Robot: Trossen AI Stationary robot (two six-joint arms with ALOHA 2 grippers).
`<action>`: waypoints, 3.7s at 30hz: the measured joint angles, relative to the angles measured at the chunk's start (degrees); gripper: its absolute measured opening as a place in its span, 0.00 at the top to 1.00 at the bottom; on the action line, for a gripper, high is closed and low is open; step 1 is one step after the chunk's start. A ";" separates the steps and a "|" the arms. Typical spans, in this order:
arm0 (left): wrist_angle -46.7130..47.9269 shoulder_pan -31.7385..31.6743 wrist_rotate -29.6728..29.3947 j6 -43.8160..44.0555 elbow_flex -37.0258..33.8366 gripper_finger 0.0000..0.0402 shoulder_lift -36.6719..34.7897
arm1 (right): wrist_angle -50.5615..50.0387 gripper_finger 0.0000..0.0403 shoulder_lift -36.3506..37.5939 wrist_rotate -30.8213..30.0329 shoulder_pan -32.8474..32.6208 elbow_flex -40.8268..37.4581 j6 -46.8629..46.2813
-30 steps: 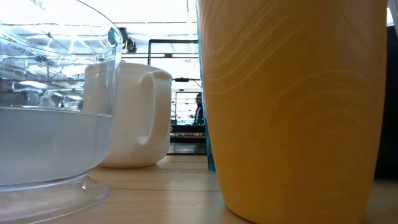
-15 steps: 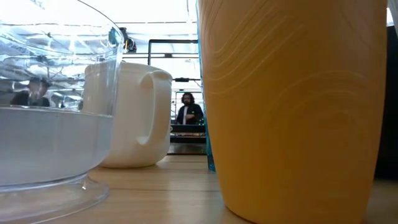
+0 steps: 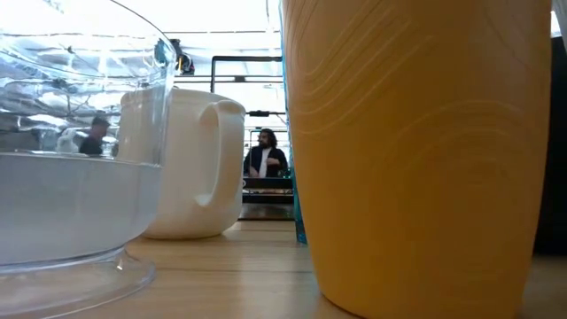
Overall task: Stack small to large cups/mugs on shelf
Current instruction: Put the blue cup on the shelf
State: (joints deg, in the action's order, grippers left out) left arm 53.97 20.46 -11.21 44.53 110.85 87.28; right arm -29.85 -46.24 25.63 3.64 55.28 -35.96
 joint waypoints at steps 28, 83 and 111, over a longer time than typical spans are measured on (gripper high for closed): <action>-3.44 -1.24 9.55 20.15 -0.15 0.91 20.28 | -8.55 1.00 -0.72 -1.99 0.15 -2.09 16.07; 1.68 -3.18 19.54 34.10 -0.17 0.60 26.71 | -11.15 1.00 -0.70 -1.89 0.11 -2.06 20.34; 8.85 -4.38 15.00 26.58 -0.15 0.60 26.32 | -12.02 1.00 -0.70 -1.92 0.11 -2.06 21.69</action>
State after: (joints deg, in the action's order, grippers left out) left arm 62.83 16.08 3.79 71.11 110.70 113.60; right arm -41.87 -46.94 23.70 3.75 53.21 -14.26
